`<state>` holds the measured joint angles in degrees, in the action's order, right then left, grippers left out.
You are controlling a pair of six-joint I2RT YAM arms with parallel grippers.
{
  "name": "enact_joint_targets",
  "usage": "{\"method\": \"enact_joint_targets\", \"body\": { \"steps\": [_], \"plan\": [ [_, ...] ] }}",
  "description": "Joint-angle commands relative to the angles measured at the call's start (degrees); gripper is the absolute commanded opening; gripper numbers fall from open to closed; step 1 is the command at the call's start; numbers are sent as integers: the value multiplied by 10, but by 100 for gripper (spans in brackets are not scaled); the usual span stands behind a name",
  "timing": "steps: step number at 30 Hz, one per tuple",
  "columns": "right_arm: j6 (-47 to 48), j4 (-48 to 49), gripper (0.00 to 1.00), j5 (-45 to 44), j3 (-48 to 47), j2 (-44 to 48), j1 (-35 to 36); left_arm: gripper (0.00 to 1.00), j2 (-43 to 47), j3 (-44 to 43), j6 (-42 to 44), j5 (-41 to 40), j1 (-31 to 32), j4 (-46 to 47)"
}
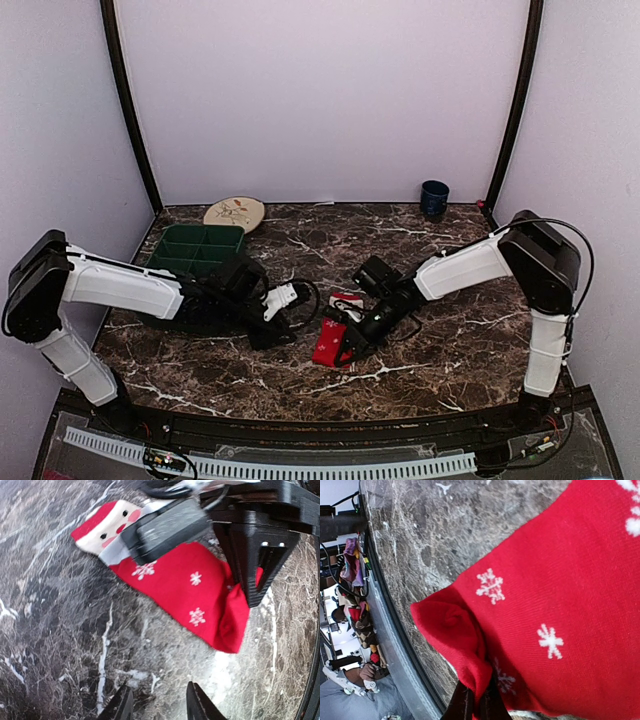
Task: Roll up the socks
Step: Roll the sock at the center of the board.
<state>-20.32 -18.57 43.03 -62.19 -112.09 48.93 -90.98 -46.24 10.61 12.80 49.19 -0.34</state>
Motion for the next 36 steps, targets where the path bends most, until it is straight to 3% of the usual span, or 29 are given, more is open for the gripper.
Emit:
{"method": "enact_joint_targets", "body": {
  "steps": [1, 11, 26, 36],
  "plan": [
    [-25, 23, 0, 27, -4, -8, -7, 41, 31, 12, 27, -32, 39, 42],
    [-36, 16, 0, 53, -8, -19, -15, 45, 17, 7, 100, -77, 134, 64],
    [-34, 9, 0, 66, -14, -19, -15, 46, -79, -20, 215, -218, 179, 111],
    [-31, 6, 0, 74, -14, -19, -15, 40, -93, -35, 246, -223, 180, 130]
  ]
}}
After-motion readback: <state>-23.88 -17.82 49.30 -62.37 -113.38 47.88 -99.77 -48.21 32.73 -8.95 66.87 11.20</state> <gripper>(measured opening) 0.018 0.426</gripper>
